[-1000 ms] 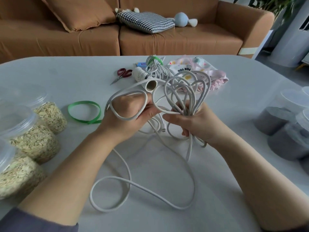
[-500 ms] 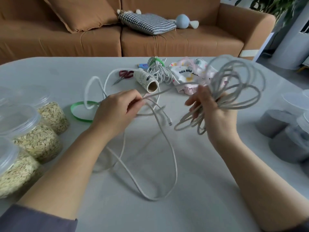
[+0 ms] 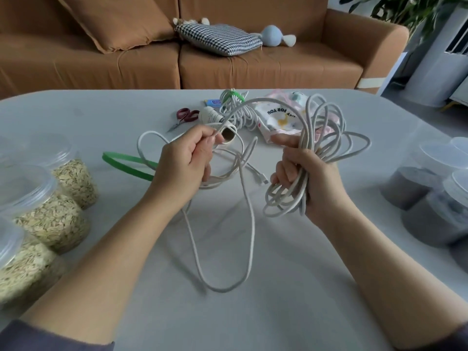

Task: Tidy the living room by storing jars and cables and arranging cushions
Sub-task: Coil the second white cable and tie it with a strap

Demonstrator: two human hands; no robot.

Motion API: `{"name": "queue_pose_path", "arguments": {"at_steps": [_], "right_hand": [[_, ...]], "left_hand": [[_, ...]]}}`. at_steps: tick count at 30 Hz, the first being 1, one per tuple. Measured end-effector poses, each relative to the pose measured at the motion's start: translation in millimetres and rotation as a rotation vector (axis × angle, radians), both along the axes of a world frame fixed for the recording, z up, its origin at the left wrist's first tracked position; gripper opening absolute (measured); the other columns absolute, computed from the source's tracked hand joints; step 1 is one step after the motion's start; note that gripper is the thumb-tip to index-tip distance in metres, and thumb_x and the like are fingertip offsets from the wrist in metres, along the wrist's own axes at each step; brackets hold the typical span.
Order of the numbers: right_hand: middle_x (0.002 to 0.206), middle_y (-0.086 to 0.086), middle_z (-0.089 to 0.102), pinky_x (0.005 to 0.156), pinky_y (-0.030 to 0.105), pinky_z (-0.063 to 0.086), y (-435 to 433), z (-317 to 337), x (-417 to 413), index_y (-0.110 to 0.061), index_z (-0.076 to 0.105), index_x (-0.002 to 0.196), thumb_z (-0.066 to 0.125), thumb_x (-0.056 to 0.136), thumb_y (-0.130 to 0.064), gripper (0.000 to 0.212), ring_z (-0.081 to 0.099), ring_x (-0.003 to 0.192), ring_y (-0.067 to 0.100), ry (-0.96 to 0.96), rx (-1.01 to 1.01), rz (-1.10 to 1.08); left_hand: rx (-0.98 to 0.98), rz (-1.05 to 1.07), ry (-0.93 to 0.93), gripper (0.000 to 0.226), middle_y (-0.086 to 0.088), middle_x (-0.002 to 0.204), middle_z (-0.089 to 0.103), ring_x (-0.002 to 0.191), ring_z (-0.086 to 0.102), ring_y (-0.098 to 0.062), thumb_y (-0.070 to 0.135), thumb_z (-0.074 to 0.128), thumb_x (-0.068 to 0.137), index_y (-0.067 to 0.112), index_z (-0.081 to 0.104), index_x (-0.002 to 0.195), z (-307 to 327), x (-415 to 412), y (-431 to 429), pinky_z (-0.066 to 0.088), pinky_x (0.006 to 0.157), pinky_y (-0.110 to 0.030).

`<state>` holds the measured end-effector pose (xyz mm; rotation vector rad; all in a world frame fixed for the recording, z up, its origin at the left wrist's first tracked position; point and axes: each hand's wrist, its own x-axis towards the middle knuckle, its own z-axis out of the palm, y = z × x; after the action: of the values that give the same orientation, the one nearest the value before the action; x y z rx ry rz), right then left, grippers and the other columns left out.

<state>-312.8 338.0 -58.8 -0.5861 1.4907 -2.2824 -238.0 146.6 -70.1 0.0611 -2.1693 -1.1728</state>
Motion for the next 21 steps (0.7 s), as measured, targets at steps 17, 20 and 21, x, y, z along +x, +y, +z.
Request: {"name": "queue_pose_path", "arguments": {"at_steps": [17, 20, 21], "right_hand": [[0.051, 0.003, 0.049, 0.054, 0.035, 0.041, 0, -6, -6, -0.010, 0.067, 0.089, 0.064, 0.079, -0.023, 0.017, 0.048, 0.047, 0.016, 0.108, 0.233, 0.062], [0.057, 0.005, 0.052, 0.052, 0.030, 0.043, 0, -7, -8, -0.011, 0.058, 0.078, 0.065, 0.082, -0.023, 0.014, 0.052, 0.052, 0.018, 0.126, 0.209, -0.059], [0.059, 0.005, 0.053, 0.053, 0.029, 0.045, 0, -7, -10, -0.011, 0.057, 0.078, 0.065, 0.086, -0.022, 0.016, 0.053, 0.054, 0.018, 0.098, 0.168, -0.117]], "left_hand": [[-0.661, -0.156, 0.056, 0.023, 0.005, 0.087, 0.071, 0.075, 0.067, -0.025, 0.027, 0.050, 0.090, 0.016, 0.070, 0.093, -3, 1, 18, 0.053, 0.058, -0.034], [-0.543, -0.152, -0.002, 0.022, 0.014, 0.079, 0.067, 0.071, 0.063, -0.010, 0.036, 0.055, 0.093, 0.019, 0.067, 0.099, -8, 2, 17, 0.046, 0.060, -0.028], [-0.492, -0.130, -0.031, 0.018, 0.018, 0.071, 0.062, 0.065, 0.059, -0.003, 0.037, 0.056, 0.093, 0.022, 0.065, 0.099, -10, 2, 15, 0.041, 0.059, -0.027]]}}
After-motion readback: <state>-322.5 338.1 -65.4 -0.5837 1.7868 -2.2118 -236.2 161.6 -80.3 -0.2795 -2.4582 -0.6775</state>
